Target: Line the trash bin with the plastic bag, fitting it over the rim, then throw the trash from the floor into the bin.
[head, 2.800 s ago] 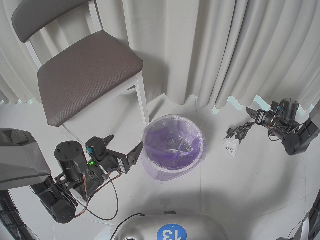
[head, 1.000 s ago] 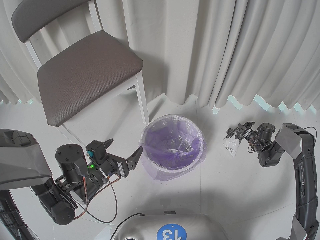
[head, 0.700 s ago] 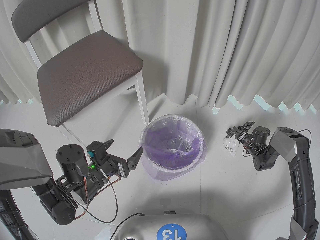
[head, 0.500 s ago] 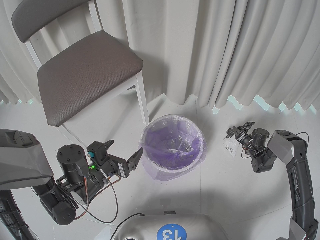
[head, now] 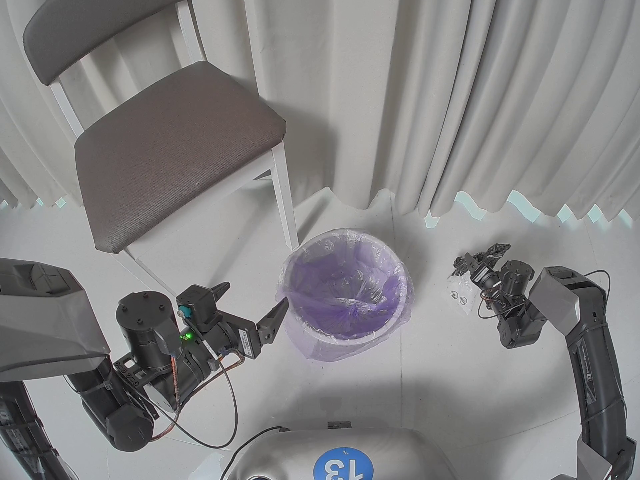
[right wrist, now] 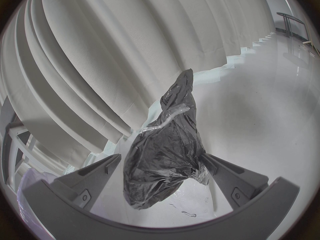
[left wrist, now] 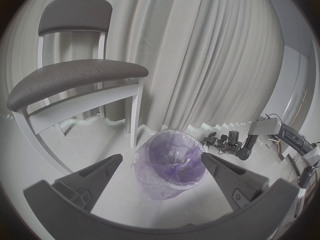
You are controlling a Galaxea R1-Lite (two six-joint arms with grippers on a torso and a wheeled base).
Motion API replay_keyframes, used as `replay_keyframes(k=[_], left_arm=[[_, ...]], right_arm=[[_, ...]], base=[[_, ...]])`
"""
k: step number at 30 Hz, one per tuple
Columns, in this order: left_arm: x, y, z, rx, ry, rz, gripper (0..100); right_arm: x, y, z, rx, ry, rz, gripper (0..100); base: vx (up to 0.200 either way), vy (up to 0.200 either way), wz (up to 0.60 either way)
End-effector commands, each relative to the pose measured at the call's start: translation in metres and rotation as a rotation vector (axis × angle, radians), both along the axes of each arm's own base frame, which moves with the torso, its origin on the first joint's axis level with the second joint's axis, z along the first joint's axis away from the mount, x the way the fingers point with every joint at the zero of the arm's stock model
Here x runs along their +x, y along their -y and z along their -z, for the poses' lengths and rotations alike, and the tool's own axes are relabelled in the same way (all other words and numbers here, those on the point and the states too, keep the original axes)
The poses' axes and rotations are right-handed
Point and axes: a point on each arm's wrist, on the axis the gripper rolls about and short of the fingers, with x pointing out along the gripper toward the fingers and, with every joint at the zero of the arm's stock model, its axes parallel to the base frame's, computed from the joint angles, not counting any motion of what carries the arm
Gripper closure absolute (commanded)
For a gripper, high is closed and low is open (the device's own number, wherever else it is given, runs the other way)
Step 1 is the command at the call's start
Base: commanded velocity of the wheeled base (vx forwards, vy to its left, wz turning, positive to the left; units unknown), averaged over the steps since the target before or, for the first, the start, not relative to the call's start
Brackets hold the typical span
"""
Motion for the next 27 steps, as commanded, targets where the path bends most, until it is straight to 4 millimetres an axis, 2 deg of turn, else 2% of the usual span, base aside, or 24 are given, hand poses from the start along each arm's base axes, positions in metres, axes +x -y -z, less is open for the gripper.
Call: replay_keyframes(k=[1, 9, 10, 27], left_arm=[[-0.0003, 0.0008, -0.0012, -0.008, 0.013, 0.003, 0], [-0.0008, 0.0005, -0.0008, -0.001, 0.013, 0.004, 0], [-0.0011, 0.0004, -0.0005, -0.001, 0.012, 0.004, 0], [-0.0012, 0.0003, -0.0009, 0.000, 0.014, 0.004, 0]], right_arm=[[0.0001, 0.0000, 0.0028, 0.001, -0.003, 0.001, 0], [0.0001, 0.0000, 0.0029, 0.000, 0.012, 0.001, 0], [0.0000, 0.0000, 0.0028, 0.000, 0.018, 0.001, 100], [0.0001, 0.0001, 0.0024, -0.002, 0.023, 0.002, 100]], base=[[0.000, 0.000, 0.00], [0.000, 0.000, 0.00], [0.000, 0.000, 0.00], [0.000, 0.000, 0.00]])
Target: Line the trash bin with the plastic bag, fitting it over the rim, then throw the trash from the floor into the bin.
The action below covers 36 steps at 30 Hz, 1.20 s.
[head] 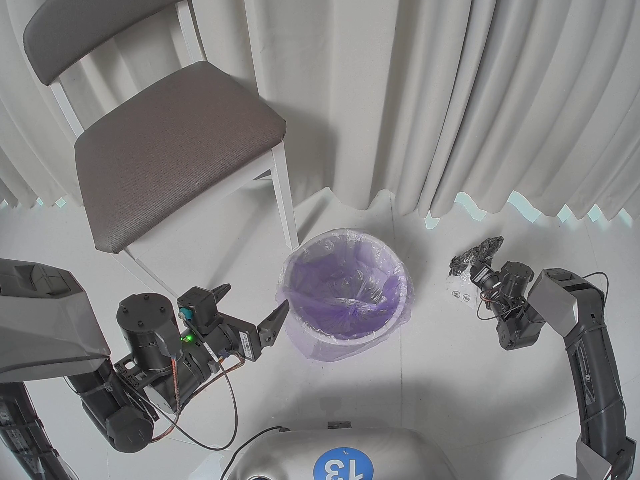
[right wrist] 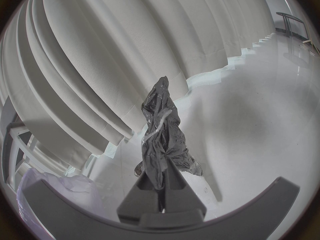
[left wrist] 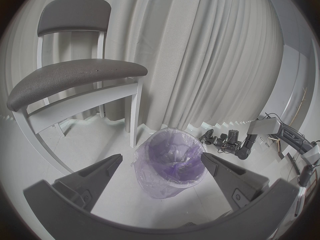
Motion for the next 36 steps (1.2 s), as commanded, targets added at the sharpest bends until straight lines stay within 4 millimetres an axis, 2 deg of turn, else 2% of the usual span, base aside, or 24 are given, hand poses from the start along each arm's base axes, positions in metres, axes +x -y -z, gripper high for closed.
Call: replay_keyframes(k=[1, 7, 10, 12, 13, 14, 18, 23, 27, 30, 36], left_arm=[[0.000, 0.000, -0.002, -0.010, 0.014, 0.000, 0], [0.000, 0.000, -0.001, -0.006, 0.014, -0.001, 0], [0.001, 0.000, 0.000, 0.017, 0.020, -0.001, 0], [0.001, 0.000, 0.000, 0.017, 0.020, -0.001, 0], [0.000, 0.001, 0.001, 0.026, 0.023, 0.001, 0], [0.000, 0.001, 0.001, 0.027, 0.021, 0.003, 0], [-0.003, 0.003, 0.002, 0.031, 0.015, 0.012, 0], [-0.003, 0.006, 0.006, 0.037, 0.005, 0.022, 0], [-0.003, 0.005, 0.005, 0.037, 0.006, 0.016, 0], [-0.004, 0.006, 0.005, 0.036, 0.008, 0.017, 0], [-0.004, 0.006, 0.003, 0.034, 0.012, 0.019, 0]], right_arm=[[0.000, 0.000, 0.000, -0.002, -0.001, 0.002, 100], [0.000, 0.000, 0.001, -0.037, -0.030, 0.025, 100], [0.000, 0.000, 0.001, -0.142, -0.071, 0.038, 100], [0.000, 0.000, 0.001, -0.142, -0.071, 0.038, 100], [-0.001, 0.001, 0.002, -0.314, -0.085, 0.039, 100], [-0.001, -0.001, 0.003, -0.354, -0.087, 0.035, 100], [-0.002, -0.009, 0.001, -0.443, -0.064, 0.030, 100], [-0.002, -0.009, 0.002, -0.539, -0.069, 0.033, 100], [-0.003, -0.026, -0.001, -0.534, 0.014, 0.022, 100], [-0.004, -0.027, -0.001, -0.544, 0.074, 0.034, 100], [-0.010, -0.027, 0.002, -0.572, 0.067, 0.021, 100]], base=[[0.000, 0.000, 0.00], [0.000, 0.000, 0.00], [0.000, 0.000, 0.00], [0.000, 0.000, 0.00], [0.000, 0.000, 0.00], [0.000, 0.000, 0.00], [0.000, 0.000, 0.00], [0.000, 0.000, 0.00], [0.000, 0.000, 0.00], [0.000, 0.000, 0.00], [0.000, 0.000, 0.00]])
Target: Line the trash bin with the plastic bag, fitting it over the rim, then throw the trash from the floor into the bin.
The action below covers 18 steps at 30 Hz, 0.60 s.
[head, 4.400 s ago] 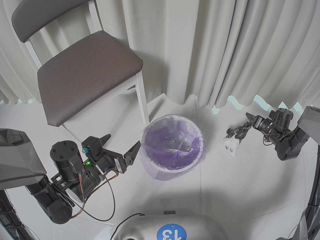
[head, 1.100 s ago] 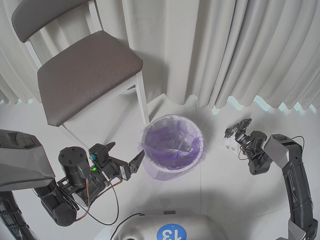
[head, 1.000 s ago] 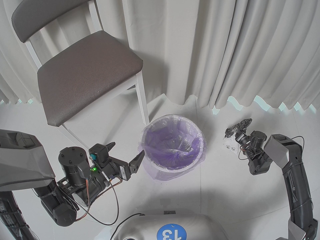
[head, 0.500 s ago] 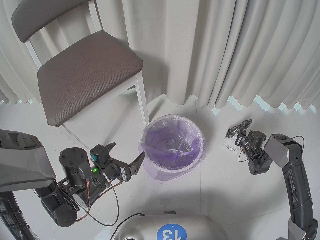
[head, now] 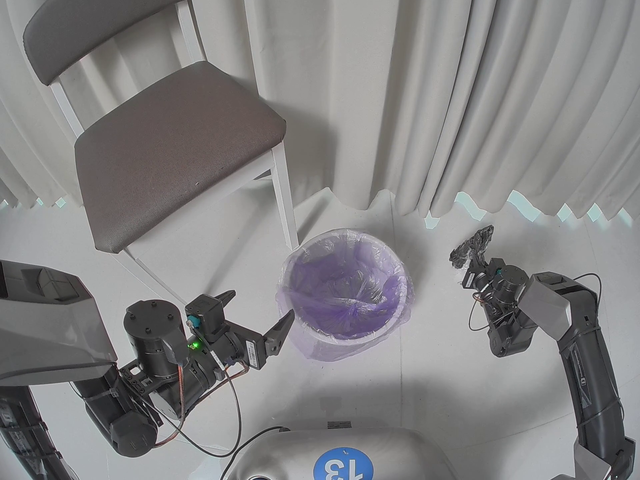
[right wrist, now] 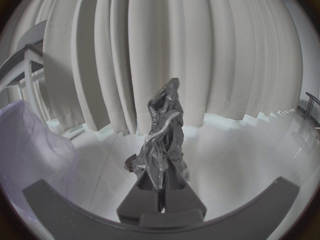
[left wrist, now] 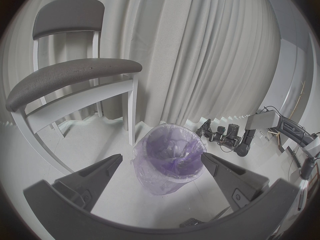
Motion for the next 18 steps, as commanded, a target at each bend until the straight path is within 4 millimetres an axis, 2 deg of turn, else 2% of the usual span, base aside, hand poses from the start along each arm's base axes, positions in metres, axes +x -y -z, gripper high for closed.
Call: replay_keyframes(k=[1, 11, 17, 18], left_arm=[[-0.001, 0.001, -0.002, -0.011, 0.015, 0.006, 0], [-0.001, 0.002, -0.002, -0.010, 0.014, 0.008, 0], [-0.002, 0.001, -0.005, -0.015, 0.023, 0.006, 0], [-0.002, 0.001, -0.006, -0.017, 0.026, 0.006, 0]], right_arm=[[-0.002, -0.003, 0.005, 0.003, -0.012, -0.008, 100], [-0.003, -0.003, 0.005, -0.034, -0.007, 0.007, 100], [-0.009, -0.005, -0.001, -0.031, 0.021, -0.063, 100], [-0.008, -0.005, -0.021, -0.023, 0.055, -0.075, 100]], base=[[0.000, 0.000, 0.00], [0.000, 0.000, 0.00], [0.000, 0.000, 0.00], [0.000, 0.000, 0.00]])
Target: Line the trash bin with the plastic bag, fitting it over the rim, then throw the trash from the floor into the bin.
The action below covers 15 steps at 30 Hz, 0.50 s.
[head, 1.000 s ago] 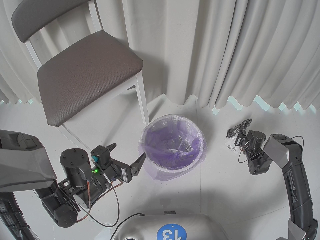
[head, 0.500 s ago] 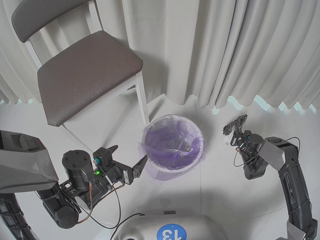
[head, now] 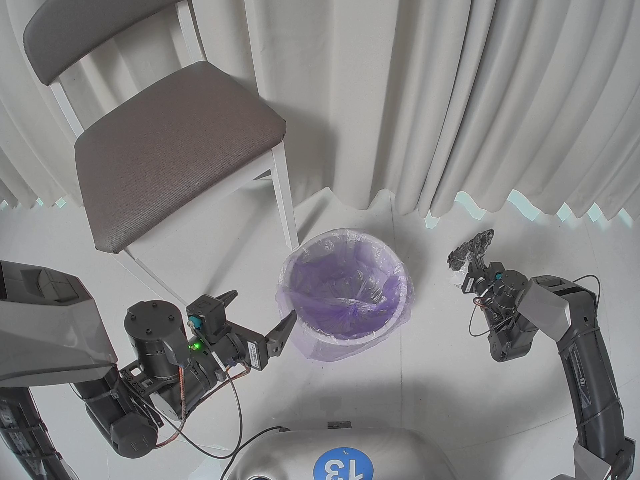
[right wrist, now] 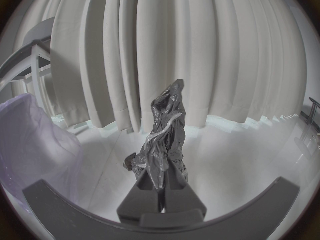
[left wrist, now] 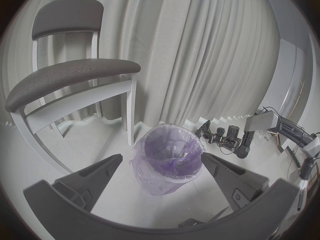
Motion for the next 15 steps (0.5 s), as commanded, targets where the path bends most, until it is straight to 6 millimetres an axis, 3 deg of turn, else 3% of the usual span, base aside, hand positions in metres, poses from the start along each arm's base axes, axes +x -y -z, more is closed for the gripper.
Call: replay_keyframes(k=[1, 3, 4, 8, 9, 10, 11, 15], left_arm=[[-0.001, -0.001, -0.007, -0.019, 0.029, -0.001, 0], [-0.001, -0.001, -0.008, -0.022, 0.034, -0.003, 0], [-0.002, -0.002, -0.010, -0.025, 0.041, -0.003, 0], [-0.003, -0.003, -0.014, -0.011, 0.058, -0.003, 0], [-0.004, -0.005, -0.014, -0.006, 0.059, -0.006, 0], [-0.004, -0.005, -0.014, -0.005, 0.060, -0.007, 0], [-0.004, -0.006, -0.015, -0.002, 0.065, -0.008, 0], [-0.006, -0.005, -0.017, -0.005, 0.072, -0.005, 0]], right_arm=[[-0.002, 0.002, -0.040, 0.014, 0.064, -0.020, 100], [-0.008, 0.004, -0.052, 0.014, 0.058, -0.019, 100], [-0.020, 0.004, -0.080, 0.016, 0.067, -0.024, 100], [-0.053, -0.002, -0.148, 0.027, 0.119, -0.074, 100], [-0.060, -0.007, -0.163, 0.032, 0.138, -0.091, 100], [-0.061, -0.009, -0.165, 0.034, 0.141, -0.094, 100], [-0.074, -0.026, -0.189, 0.043, 0.180, -0.141, 100], [-0.098, -0.060, -0.240, 0.045, 0.241, -0.233, 100]], base=[[0.000, 0.000, 0.00], [0.000, 0.000, 0.00], [0.000, 0.000, 0.00], [0.000, 0.000, 0.00], [0.000, 0.000, 0.00], [0.000, 0.000, 0.00], [0.000, 0.000, 0.00], [0.000, 0.000, 0.00]])
